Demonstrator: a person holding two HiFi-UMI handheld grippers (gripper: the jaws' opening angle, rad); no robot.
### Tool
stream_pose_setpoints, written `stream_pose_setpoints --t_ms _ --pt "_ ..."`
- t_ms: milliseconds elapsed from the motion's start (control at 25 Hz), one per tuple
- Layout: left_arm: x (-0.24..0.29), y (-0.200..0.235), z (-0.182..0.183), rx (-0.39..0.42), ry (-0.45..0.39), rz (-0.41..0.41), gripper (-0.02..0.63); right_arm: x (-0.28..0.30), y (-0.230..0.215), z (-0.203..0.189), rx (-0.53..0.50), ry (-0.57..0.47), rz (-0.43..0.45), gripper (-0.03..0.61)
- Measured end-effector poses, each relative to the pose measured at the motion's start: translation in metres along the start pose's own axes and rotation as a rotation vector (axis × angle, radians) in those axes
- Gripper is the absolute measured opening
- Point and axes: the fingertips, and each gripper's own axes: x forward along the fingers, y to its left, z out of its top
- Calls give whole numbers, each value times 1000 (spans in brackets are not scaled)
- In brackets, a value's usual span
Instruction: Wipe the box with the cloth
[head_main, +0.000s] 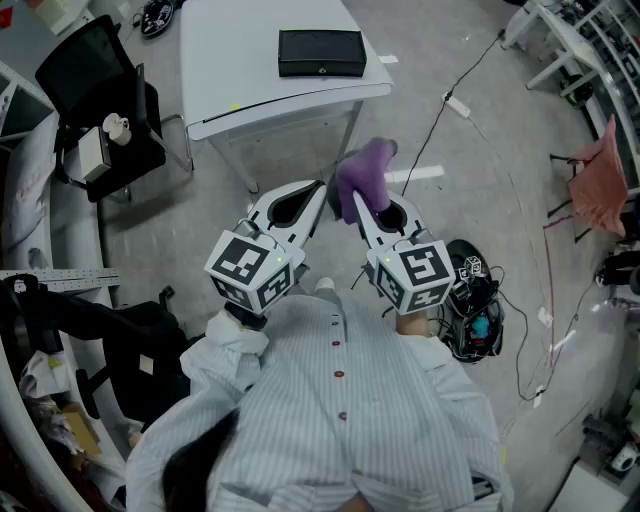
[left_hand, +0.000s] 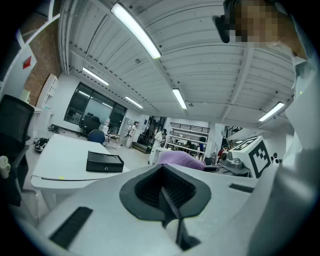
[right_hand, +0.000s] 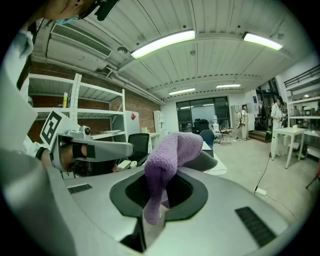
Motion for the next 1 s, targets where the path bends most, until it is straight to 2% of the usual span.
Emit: stream_pose_setpoints --t_ms 600,1000 --pt "-5 -22 -7 21 -25 78 8 -31 -4 -8 -11 -17 54 44" --pt "7 7 -3 16 -33 110 8 -7 -25 -9 32 -5 64 44"
